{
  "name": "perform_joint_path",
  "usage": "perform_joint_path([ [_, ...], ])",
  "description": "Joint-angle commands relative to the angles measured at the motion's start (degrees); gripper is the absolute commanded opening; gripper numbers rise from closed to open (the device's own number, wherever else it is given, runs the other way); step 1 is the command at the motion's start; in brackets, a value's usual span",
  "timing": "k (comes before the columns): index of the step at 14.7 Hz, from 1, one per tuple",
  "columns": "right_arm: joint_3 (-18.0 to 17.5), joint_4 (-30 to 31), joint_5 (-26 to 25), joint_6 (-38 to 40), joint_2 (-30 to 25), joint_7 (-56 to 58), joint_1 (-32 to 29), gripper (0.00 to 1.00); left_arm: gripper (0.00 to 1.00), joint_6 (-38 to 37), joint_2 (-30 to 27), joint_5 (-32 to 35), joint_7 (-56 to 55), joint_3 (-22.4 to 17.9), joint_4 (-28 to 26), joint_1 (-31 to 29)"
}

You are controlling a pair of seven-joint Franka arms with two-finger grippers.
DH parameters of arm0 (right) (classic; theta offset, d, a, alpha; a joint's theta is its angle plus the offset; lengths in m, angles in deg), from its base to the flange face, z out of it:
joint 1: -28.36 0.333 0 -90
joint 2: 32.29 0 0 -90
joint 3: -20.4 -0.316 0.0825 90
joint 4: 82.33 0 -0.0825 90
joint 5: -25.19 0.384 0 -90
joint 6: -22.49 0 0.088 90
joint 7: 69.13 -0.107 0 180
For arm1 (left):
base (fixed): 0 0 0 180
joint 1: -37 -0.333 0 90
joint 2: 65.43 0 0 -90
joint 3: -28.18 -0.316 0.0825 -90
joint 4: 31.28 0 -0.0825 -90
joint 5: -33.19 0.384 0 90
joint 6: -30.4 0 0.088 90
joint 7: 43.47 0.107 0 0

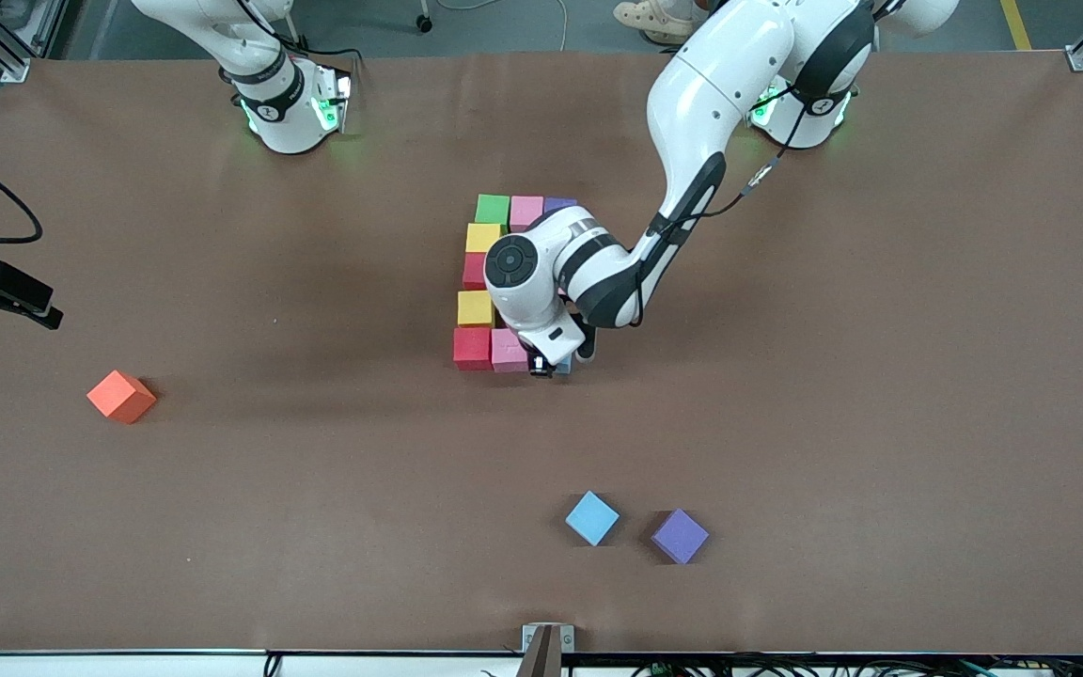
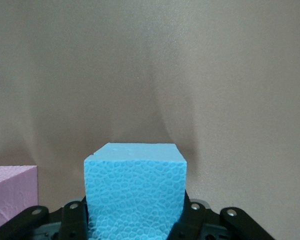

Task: Arrange 11 blocks into digit 3
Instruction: 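Lower the light blue cube beside pink and open the left gripper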

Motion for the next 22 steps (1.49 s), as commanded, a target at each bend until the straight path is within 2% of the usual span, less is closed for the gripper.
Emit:
perform_joint_path([
  [1, -0.1, 1.8, -1.1, -0.6, -1.9, 0.4, 0.0, 1.00, 0.12, 0.3, 0.0, 1.1, -0.2, -0.4, 0.2, 0.9],
  [15, -0.1, 1.8, -1.2, -0.6, -1.7, 0.3, 0.1, 1.00, 0.12, 4.5, 0.2, 1.1, -1.0, -0.3, 0.1, 0.9],
  [17, -0.1, 1.8, -1.2, -0.6, -1.8, 0.4, 0.1, 1.00, 0.21, 4.9, 0.6, 1.1, -1.1, -0.3, 0.1, 0.9],
  [19, -0.1, 1.8, -1.2, -0.6, -1.7, 0.3, 0.1, 1.00, 0.36, 5.1, 0.6, 1.0, -1.1, -0.3, 0.1, 0.9],
  [22, -0.1, 1.8, -1.2, -1.0, -1.7, 0.3, 0.1, 1.00, 0.75, 5.1, 0.5, 0.8, -1.0, -0.3, 0.1, 0.8],
])
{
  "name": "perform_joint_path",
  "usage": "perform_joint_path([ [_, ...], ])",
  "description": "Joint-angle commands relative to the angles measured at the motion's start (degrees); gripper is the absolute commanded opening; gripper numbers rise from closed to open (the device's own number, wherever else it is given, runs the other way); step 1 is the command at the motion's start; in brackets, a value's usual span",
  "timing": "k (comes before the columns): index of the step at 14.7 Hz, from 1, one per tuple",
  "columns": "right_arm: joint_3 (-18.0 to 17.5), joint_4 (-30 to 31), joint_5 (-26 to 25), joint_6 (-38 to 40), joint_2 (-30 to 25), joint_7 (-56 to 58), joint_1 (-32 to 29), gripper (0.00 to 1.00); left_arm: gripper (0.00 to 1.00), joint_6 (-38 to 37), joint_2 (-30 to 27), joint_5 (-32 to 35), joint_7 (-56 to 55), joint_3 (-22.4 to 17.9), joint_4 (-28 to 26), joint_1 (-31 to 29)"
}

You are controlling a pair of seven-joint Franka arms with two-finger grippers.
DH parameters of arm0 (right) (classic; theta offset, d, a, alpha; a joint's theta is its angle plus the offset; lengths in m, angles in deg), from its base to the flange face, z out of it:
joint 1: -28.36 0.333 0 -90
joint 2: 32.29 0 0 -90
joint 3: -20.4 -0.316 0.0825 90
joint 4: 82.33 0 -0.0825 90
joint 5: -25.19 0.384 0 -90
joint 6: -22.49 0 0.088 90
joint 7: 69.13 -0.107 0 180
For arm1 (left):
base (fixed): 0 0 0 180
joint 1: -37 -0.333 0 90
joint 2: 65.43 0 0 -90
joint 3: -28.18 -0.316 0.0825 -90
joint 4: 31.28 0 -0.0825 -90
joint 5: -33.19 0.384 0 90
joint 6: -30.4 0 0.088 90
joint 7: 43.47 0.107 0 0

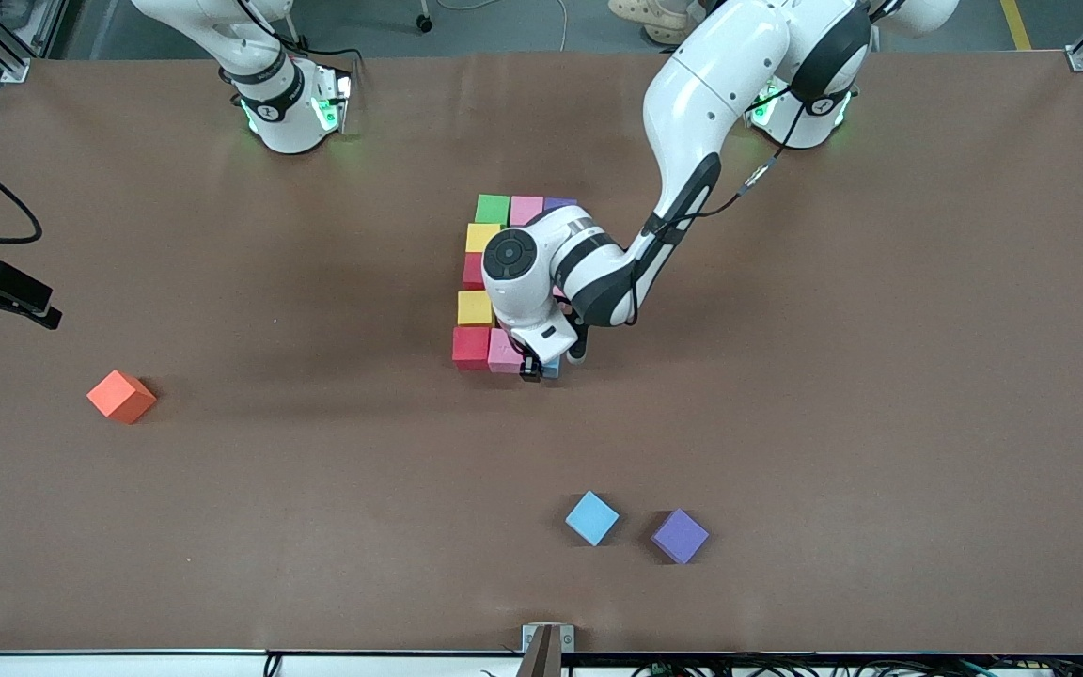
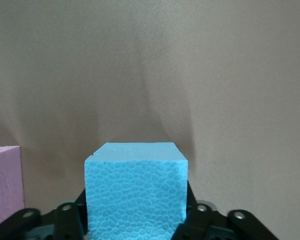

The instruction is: Arrange 11 blocks into digit 3

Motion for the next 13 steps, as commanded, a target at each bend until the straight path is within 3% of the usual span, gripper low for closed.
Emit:
perform_joint_path([
  [1, -0.1, 1.8, -0.9, -1.1, -1.6, 0.3, -0.1, 1.00, 1.00, 0.6, -0.3, 0.6, -1.0, -0.3, 0.1, 0.4],
  [9, -0.1, 1.8, -0.7, -1.1, -1.5, 0.1, -0.1, 1.00, 1.00, -4.0, -7.7, 1.5, 1.1, -0.5, 0.1, -0.6],
  [13, -0.1, 1.9, -0.6, -0.9, -1.5, 0.3, 0.1, 1.00, 1.00, -8.6, -14.0, 1.5, 14.4, -0.6, 0.0, -6.0],
])
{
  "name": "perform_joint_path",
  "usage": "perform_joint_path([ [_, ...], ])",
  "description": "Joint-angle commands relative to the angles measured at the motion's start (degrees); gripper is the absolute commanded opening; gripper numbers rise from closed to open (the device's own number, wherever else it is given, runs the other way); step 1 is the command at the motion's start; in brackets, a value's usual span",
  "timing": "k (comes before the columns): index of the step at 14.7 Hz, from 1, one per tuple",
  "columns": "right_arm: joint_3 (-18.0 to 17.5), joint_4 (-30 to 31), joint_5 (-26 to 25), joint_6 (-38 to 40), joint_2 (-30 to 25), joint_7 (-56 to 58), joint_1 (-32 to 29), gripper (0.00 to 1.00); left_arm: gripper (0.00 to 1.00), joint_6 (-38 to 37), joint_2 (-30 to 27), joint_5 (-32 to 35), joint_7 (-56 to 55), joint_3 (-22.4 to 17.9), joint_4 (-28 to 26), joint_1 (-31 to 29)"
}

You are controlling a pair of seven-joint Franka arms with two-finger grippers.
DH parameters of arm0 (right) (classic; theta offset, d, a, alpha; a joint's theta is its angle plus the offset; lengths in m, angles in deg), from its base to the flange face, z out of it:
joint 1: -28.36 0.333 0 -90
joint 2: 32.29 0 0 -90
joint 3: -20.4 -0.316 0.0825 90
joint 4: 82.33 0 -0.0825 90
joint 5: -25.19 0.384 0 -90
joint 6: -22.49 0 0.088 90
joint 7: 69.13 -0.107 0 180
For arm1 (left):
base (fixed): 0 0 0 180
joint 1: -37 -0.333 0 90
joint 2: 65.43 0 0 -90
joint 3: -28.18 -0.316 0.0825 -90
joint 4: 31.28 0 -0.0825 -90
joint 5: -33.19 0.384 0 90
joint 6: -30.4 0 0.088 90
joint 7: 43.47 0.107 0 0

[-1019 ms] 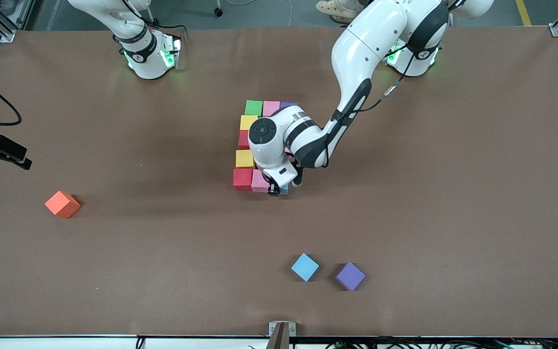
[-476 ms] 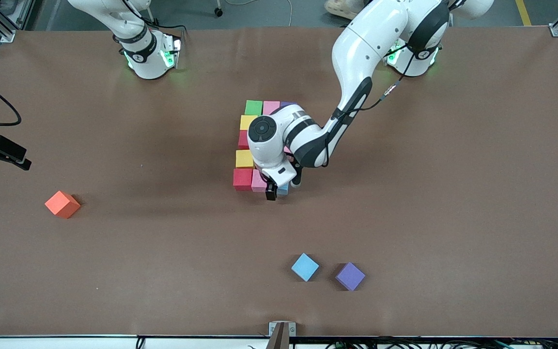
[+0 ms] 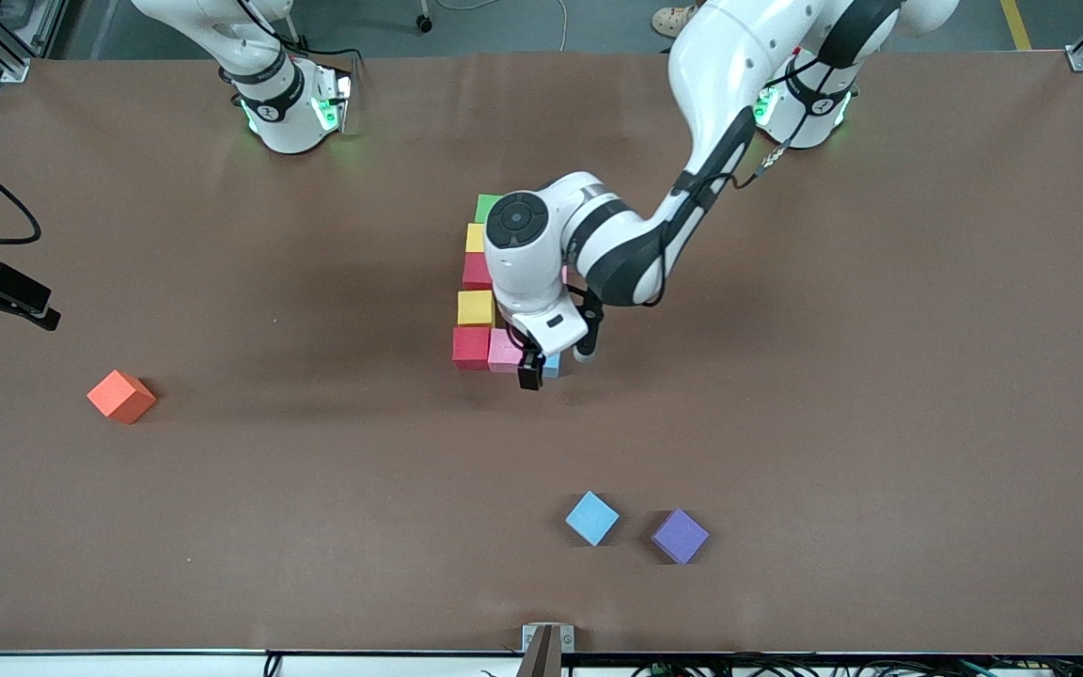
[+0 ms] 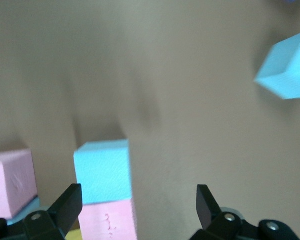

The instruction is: Arrange 11 blocks into digit 3

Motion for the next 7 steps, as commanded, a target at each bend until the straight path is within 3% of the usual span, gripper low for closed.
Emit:
perform_joint_path([
  [1, -0.1, 1.8, -0.7, -0.8, -1.5, 0.2, 0.1, 1.00, 1.00, -1.9, -6.4, 0.9, 8.0, 0.3, -1.7, -5.9],
  [7, -0.1, 1.8, -0.6, -1.4, -1.0, 0.2, 0.1, 1.00, 1.00, -6.2, -13.4, 0.8, 29.6, 0.4, -3.3, -17.8],
])
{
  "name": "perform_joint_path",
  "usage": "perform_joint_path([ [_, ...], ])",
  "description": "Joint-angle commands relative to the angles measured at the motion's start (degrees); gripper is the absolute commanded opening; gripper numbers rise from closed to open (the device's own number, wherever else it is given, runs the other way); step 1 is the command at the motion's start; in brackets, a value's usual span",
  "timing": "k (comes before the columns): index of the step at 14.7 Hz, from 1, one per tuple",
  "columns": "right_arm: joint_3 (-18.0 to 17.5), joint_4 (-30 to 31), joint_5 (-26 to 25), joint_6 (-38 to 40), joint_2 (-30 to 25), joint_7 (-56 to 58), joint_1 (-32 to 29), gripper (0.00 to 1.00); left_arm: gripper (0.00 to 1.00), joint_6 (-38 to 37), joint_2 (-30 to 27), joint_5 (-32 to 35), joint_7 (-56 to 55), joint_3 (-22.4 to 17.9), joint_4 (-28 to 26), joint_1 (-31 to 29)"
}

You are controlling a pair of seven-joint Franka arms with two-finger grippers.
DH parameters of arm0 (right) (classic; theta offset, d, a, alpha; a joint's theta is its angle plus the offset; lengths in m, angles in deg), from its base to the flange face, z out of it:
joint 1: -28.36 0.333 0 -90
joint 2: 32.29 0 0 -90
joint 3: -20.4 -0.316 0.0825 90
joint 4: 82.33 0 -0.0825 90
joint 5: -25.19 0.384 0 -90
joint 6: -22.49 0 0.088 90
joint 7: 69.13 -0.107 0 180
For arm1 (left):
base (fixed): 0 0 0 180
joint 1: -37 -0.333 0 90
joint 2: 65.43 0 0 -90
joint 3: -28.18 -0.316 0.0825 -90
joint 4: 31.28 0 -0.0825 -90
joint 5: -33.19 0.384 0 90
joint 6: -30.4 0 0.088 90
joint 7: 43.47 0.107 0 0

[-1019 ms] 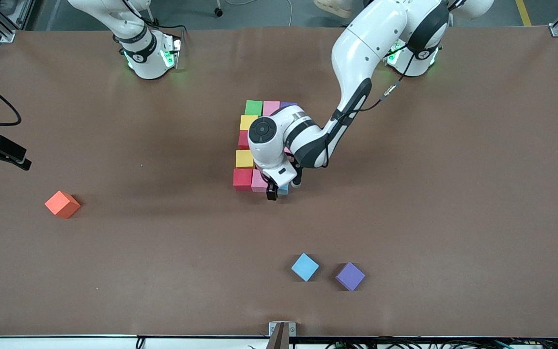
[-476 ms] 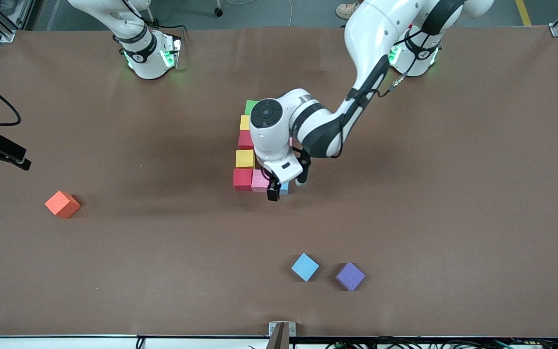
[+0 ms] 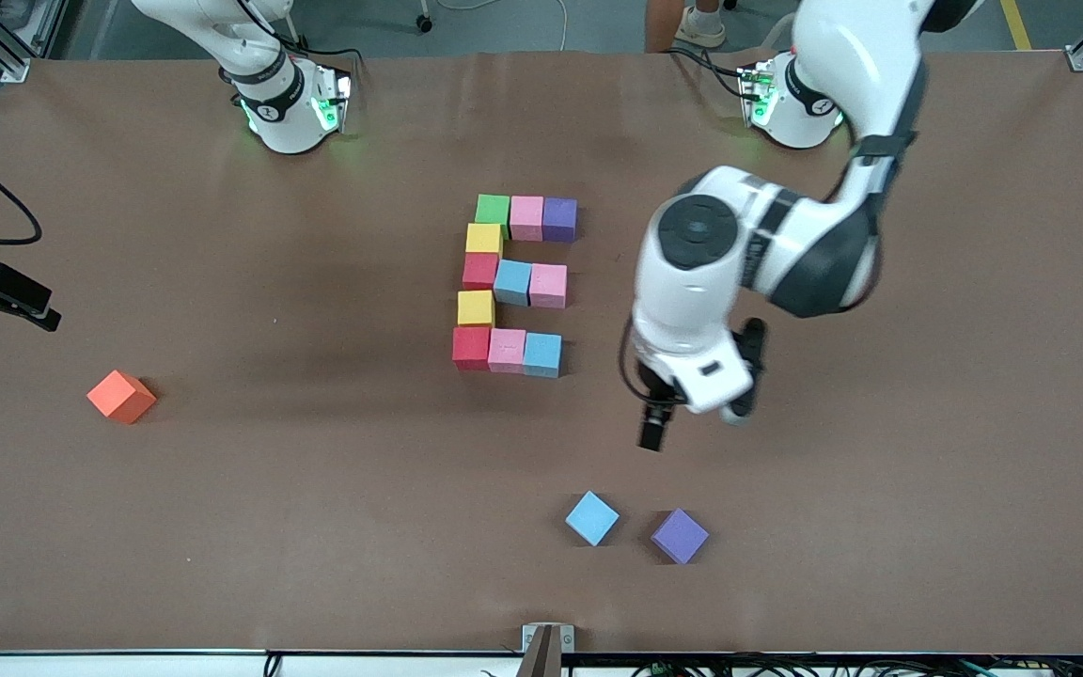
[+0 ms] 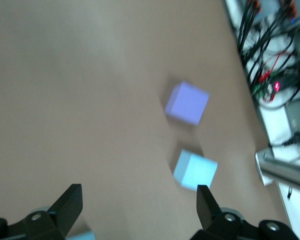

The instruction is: Arrange 11 blocks into digit 3

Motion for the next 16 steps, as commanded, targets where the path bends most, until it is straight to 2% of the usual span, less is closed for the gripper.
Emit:
perform_joint_path([
  [1, -0.1, 1.7, -0.7, -1.1, -1.0, 0.2, 0.2, 1.00, 1.00, -1.1, -3.6, 0.7, 8.9, 0.8, -3.6, -4.5],
  [8, -0.1, 1.7, -0.9, -0.5, -0.9, 0.4, 1.2, 1.00, 1.00, -1.2, -12.0, -0.2, 32.5, 1.1, -9.6, -15.9],
  [10, -0.1, 0.9, -1.0, -0.6, -1.0, 0.4, 1.3, 1.00, 1.00, -1.2, -16.3, -2.2, 41.3, 1.1, -13.7, -19.7],
  [13, -0.1, 0.9, -1.5, -0.3, -1.0, 0.3, 1.3, 1.00, 1.00, -1.4, -25.2, -10.6, 61.2, 1.1, -21.5, -27.1],
  [16, -0.2, 0.9, -2.3, -0.3, -1.1, 0.3, 1.5, 1.00, 1.00, -4.8, -31.1, -11.5, 72.5, 1.0, -26.0, -30.2],
])
